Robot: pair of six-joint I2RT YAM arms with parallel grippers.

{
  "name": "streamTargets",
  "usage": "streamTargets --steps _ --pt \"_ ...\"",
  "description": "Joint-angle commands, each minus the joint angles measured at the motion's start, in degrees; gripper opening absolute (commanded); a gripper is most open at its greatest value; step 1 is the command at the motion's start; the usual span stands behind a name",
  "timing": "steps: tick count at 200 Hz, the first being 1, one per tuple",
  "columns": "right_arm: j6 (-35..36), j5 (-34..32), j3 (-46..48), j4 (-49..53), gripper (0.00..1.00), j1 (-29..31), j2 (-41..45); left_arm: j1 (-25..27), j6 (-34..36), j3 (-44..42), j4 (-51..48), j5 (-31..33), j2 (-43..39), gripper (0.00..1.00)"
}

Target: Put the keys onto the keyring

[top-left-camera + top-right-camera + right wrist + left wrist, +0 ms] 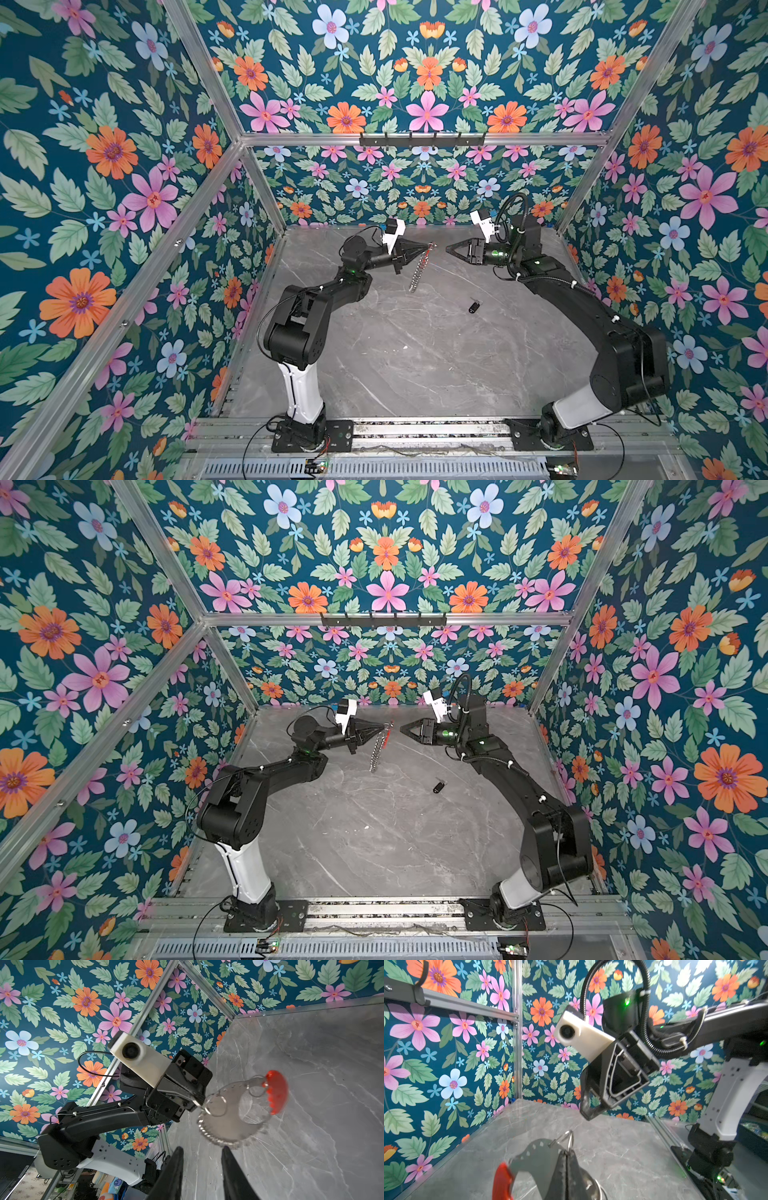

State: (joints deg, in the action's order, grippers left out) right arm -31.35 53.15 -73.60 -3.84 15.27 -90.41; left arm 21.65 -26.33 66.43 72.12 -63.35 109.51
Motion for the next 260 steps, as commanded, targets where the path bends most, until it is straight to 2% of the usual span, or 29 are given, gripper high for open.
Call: streamTargets --steps 1,31,67,91,140,203,260 --pt "-1.41 1.61 -3.3 -2.44 0.32 0.33 -2.34 -0.45 -15.67 1.93 13.52 -0.58 1.58 0.0" --pt "-2.27 0.99 -5.55 -4.19 0.3 1.8 -3.35 -0.91 -21.08 3.35 12.13 -0.24 1.72 0.0" --pt "-3.07 -0.21 -5.25 -5.9 0.29 2.83 -2.28 -0.83 -23.68 3.53 7.73 1.46 0.1 0.0" --pt "-3.19 -0.76 -5.15 -6.85 0.22 2.84 -1.39 -0.73 -26.39 4.12 4.35 4.02 -1.53 0.0" --pt "-5.75 -0.15 -5.86 -10.51 0.21 2.83 -0.93 1.08 -24.24 4.63 -4.55 7.7 -4.56 0.0" --pt "-14.81 -0.7 -4.74 -22.19 0.22 2.84 -2.49 2.61 -27.18 4.17 -0.18 11.51 -5.36 0.0" --pt "-14.81 -4.01 -4.93 -20.47 0.29 2.71 -2.36 2.62 -29.25 4.12 2.43 14.29 -5.04 0.0"
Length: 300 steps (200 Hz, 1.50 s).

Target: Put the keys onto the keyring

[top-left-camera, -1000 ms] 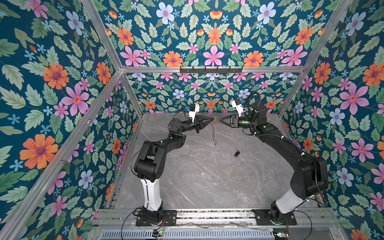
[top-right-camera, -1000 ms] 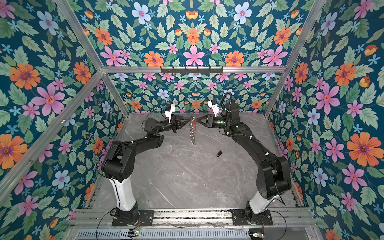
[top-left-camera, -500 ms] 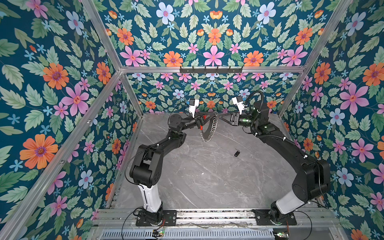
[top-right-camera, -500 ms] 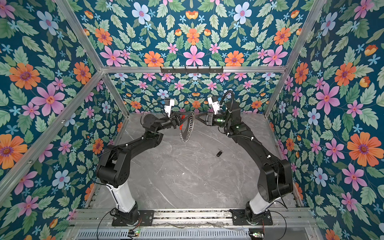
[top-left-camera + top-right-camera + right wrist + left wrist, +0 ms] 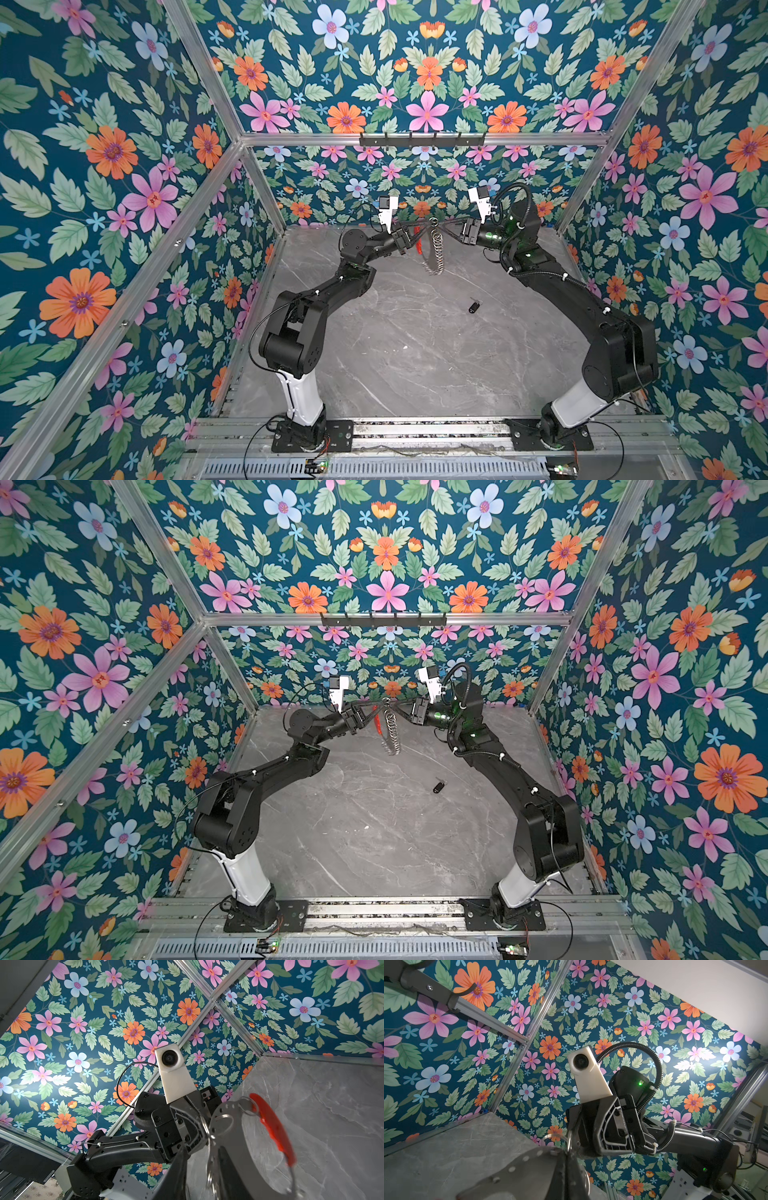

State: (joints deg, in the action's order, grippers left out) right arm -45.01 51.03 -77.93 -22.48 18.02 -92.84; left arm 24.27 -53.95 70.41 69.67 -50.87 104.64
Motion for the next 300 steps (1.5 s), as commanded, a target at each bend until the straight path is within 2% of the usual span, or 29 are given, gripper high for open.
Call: streamTargets --steps 1,21,53,97,125,217,266,300 --pt "-1.18 -1.85 -0.62 -1.84 0.29 -0.07 0.0 -0.01 -1.65 0.16 4.92 1.77 -0.15 0.0" --pt "-3.17 -0.65 -1.58 -3.6 0.28 -0.04 -1.43 -0.01 -3.09 0.3 6.57 1.99 0.36 0.0" --pt "-3.98 -0.23 -2.81 -4.71 0.21 -0.09 -1.65 0.05 -4.14 0.85 7.07 1.92 0.83 0.0" --pt "-6.63 1.26 -4.01 -8.11 0.19 0.08 -5.32 0.07 -4.32 1.81 6.53 1.61 1.31 0.0" --pt "-7.01 1.62 -4.25 -8.63 0.1 0.06 -6.03 0.21 -4.67 2.08 6.51 1.74 1.53 0.0" --pt "-7.85 2.75 -3.48 -10.52 0.1 0.25 -5.82 0.34 -5.15 2.76 6.53 1.72 2.94 0.0" --pt "-7.38 2.71 -3.19 -10.37 0.0 0.21 -5.64 0.38 -4.96 2.32 6.05 1.59 2.86 0.0" --pt "-6.26 3.02 -3.76 -8.69 0.0 0.25 -5.43 0.34 -3.17 2.15 4.53 0.97 2.77 0.0"
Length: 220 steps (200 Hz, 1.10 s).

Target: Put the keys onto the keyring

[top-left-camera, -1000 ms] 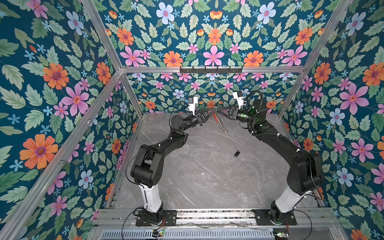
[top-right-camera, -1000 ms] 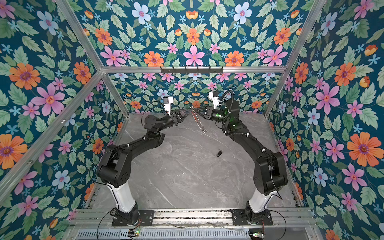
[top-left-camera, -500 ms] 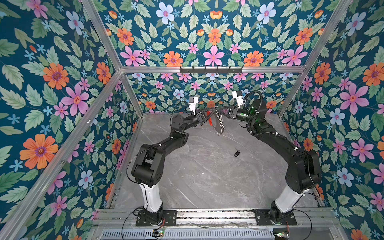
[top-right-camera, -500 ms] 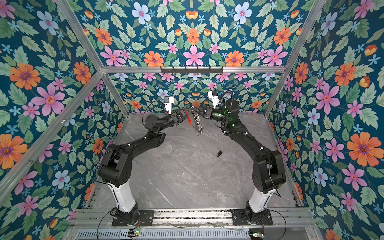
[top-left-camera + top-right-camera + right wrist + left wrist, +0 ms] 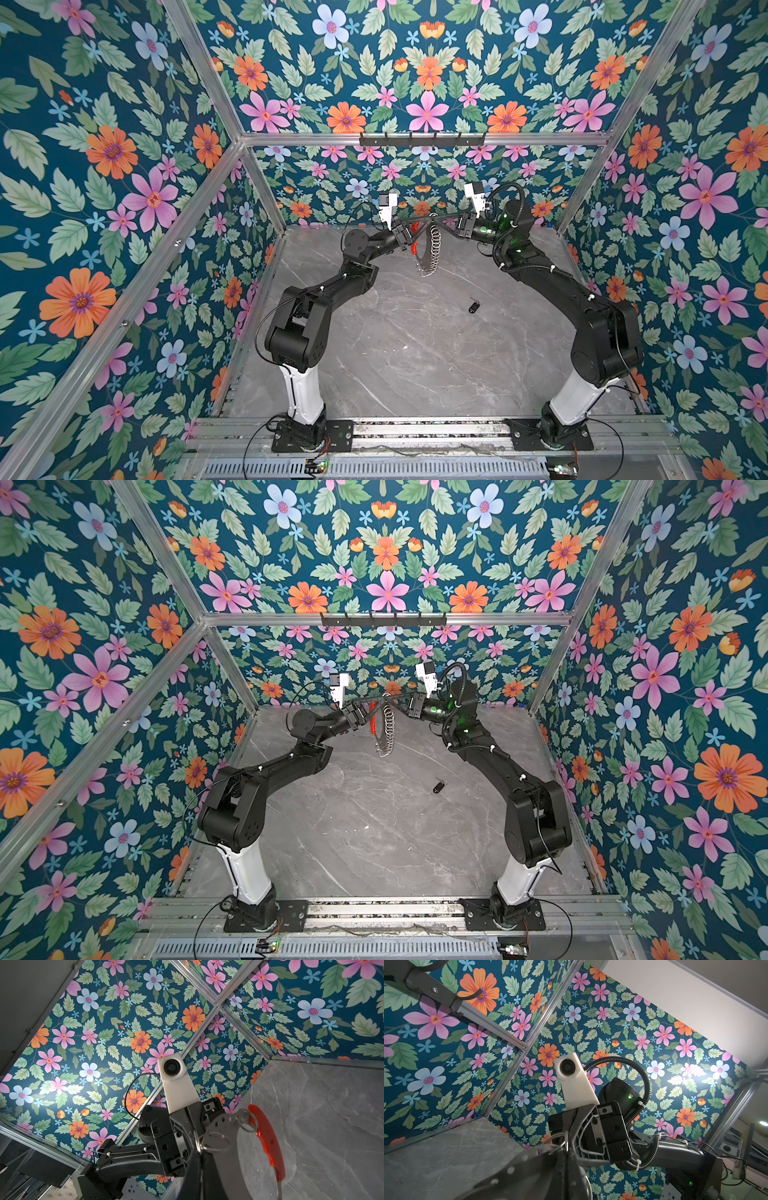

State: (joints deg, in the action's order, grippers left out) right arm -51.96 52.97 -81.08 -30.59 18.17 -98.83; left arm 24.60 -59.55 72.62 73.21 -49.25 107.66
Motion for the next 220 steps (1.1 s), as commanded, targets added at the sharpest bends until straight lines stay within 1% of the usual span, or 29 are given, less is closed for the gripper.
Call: streamTargets --steps 1,9,15,22,28,33,44,52,59,64,80,89,95,106,118,147,160,189,191,201,220 --pt "0.79 1.08 -0.68 -0.42 0.0 0.1 0.61 0.01 2.6 -0.13 0.94 -0.66 -0.25 0.0" --pt "2.09 1.08 -1.05 1.42 0.0 0.1 0.73 0.01 4.1 -0.69 0.59 -0.68 -0.63 0.0" --pt "3.7 1.08 -1.54 3.87 0.0 0.1 1.01 0.03 5.84 -1.53 0.38 -0.67 -1.18 0.08" --pt "5.87 0.95 -2.23 6.96 0.0 0.1 1.33 -0.08 8.71 -2.82 0.0 -0.77 -2.19 0.14" --pt "8.24 0.68 -2.9 10.77 0.0 0.1 1.68 -0.24 12.0 -3.97 -0.91 -1.07 -3.15 0.19" --pt "11.59 0.2 -3.8 15.45 0.0 0.05 2.1 -0.46 15.35 -5.05 -2.3 -1.54 -4.41 0.22" --pt "17.62 -0.9 -5.48 23.59 0.0 0.02 2.54 -1.14 24.05 -6.92 -7.95 -3.3 -7.23 0.25" --pt "23.61 -2.56 -7.72 32.21 0.0 0.04 2.54 -1.76 31.71 -7.61 -14.07 -5.01 -9.36 0.26" --pt "27.28 -3.99 -9.3 37.56 0.0 0.06 2.41 -2.22 38.68 -7.67 -20.98 -6.55 -11.24 0.25" --pt "30.84 -5.21 -10.89 42.27 0.0 0.08 2.15 -2.53 45.45 -7.31 -26.98 -7.39 -12.46 0.25" --pt "37.39 -7.38 -14.19 51.19 0.0 0.02 1.14 -3.19 64.44 -3.94 -47.44 -8.71 -14.99 0.26" --pt "40.49 -8.41 -15.83 54.96 0.0 0.06 0.54 -3.64 71.45 -0.73 -56.76 -9.43 -15.02 0.25" --pt "42.25 -8.92 -16.74 57.05 0.0 0.04 0.13 -4.12 74.01 1.46 -61.06 -10.43 -14.5 0.25" --pt "44.82 -10.23 -17.69 59.54 0.0 0.1 -0.3 -5.12 75.39 5.43 -66.26 -12.71 -13.29 0.24" --pt "47.14 -11.45 -17.91 60.64 0.0 0.11 -0.04 -5.84 75.46 9.02 -69.14 -15.57 -11.86 0.22" --pt "51.57 -12.8 -16.85 60.49 0.0 0.82 1.33 -5.86 75.02 14.22 -70.05 -21.39 -9.21 0.21" --pt "53.76 -13.1 -16.06 60.06 0.0 1.32 2.11 -5.88 72.13 15.91 -68.05 -23.78 -8.0 0.2" --pt "56.8 -12.67 -13.55 57.05 0.0 2.12 3.29 -5.27 63.09 16.06 -59.02 -28.39 -5.95 0.2" --pt "56.98 -12.66 -13.33 56.6 0.0 2.13 4.78 -5.22 62.65 16.06 -58.7 -28.65 -5.85 0.21" --pt "57.48 -12.71 -11.84 54.52 0.0 2.22 6.05 -5.01 61.33 16.07 -57.73 -29.47 -5.32 0.21" --pt "58.11 -12.58 -9.43 50.31 0.0 2.31 7.22 -4.58 61.13 15.9 -57.65 -29.43 -4.65 0.22"
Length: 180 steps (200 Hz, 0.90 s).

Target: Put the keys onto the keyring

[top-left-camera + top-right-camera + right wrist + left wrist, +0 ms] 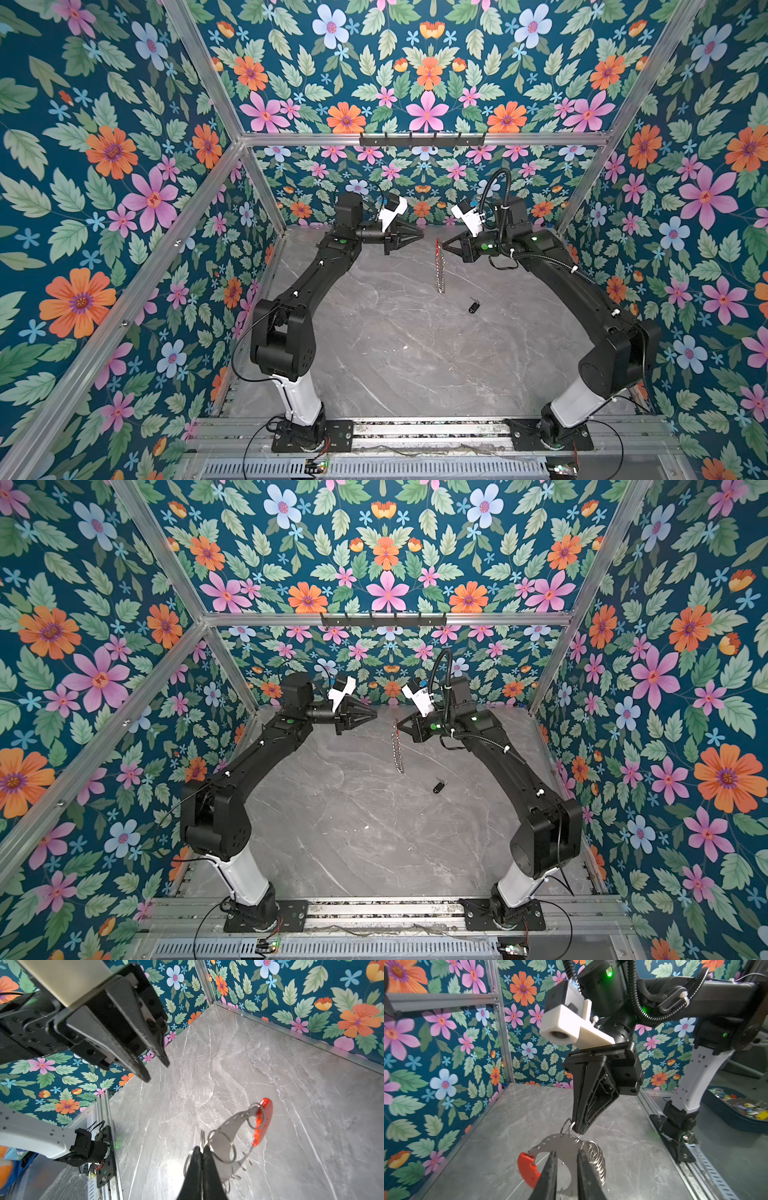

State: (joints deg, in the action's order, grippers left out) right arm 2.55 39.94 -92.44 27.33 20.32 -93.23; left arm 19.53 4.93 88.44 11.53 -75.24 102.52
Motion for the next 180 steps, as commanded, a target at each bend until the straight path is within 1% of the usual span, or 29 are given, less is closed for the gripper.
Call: streamTargets --steps 1,30,55,103,110,132,180 --pt "3.6 0.46 2.01 -7.76 0.0 0.21 1.64 0.5 -3.35 0.07 4.03 -3.43 0.53 0.22" --pt "4.03 1.96 1.36 -8.6 0.0 0.47 0.74 1.27 -3.86 0.19 4.81 -2.49 1.4 0.23" --pt "5.33 2.29 -0.29 -7.29 0.0 1.25 -0.8 1.98 -4.38 0.17 5.09 -2.46 2.22 0.23" --pt "6.05 3.39 -2.28 -6.34 0.0 2.24 -1.29 1.92 -5.01 0.82 5.17 -2.19 2.87 0.23" --pt "6.13 3.47 -2.3 -6.23 0.0 2.33 -3.22 1.92 -5.21 1.0 5.17 -2.19 2.94 0.23" --pt "6.24 3.64 -2.27 -5.99 0.0 2.4 -3.17 1.92 -5.7 1.49 5.17 -2.28 3.29 0.21" --pt "6.5 3.83 -1.79 -5.79 0.0 2.46 -2.76 1.35 -5.98 1.56 4.83 -1.97 3.39 0.2"
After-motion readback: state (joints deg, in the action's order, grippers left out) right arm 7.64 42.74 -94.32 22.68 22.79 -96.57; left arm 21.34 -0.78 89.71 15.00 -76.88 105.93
